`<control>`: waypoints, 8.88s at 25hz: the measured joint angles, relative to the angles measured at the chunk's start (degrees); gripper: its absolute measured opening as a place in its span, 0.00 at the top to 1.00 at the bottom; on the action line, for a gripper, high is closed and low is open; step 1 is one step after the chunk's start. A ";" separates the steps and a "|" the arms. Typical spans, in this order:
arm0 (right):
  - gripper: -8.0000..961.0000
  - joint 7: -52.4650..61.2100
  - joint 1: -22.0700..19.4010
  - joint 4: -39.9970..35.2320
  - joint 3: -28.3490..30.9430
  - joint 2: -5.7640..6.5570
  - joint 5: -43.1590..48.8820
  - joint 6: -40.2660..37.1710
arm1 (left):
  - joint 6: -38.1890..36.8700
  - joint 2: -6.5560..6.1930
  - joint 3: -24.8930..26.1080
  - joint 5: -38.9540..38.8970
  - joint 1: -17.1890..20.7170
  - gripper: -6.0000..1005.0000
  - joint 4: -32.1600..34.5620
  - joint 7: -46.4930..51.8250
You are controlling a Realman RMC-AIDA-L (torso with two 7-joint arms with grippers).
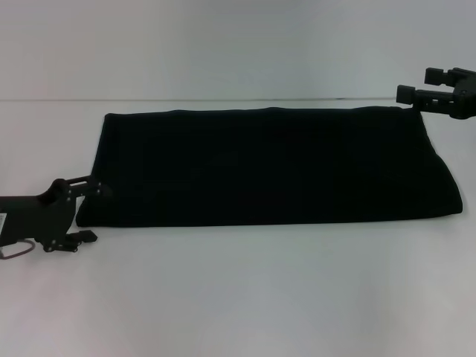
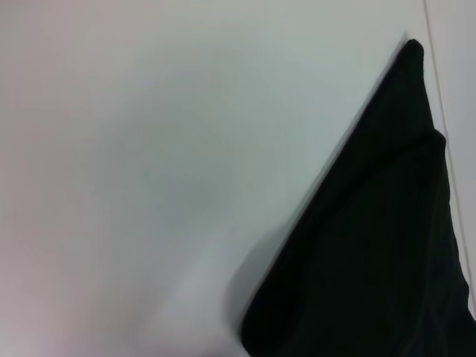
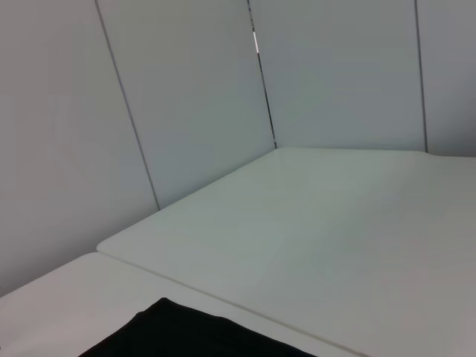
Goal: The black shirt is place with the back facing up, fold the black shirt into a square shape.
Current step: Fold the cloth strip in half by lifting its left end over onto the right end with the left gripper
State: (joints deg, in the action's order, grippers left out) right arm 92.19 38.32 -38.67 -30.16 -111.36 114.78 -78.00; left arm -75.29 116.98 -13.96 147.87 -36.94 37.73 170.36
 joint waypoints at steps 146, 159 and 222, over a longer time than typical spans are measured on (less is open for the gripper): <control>0.05 -0.09 -0.44 -2.29 0.46 -0.43 -2.91 0.13 | 10.82 -0.53 -3.14 -2.32 -1.47 0.86 -5.16 -11.31; 0.05 -0.09 -0.61 -1.95 0.47 -1.47 -3.04 1.27 | 9.61 -0.53 -2.79 -4.97 0.34 0.98 -4.41 -17.92; 0.12 0.21 -3.54 0.19 3.07 0.39 -4.80 7.63 | -1.17 7.27 -4.74 -33.03 -15.03 0.86 -33.03 -68.12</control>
State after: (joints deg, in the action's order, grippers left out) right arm 92.40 34.77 -38.48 -27.10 -110.98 109.98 -70.37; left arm -76.47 124.25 -18.70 114.84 -51.97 4.71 102.24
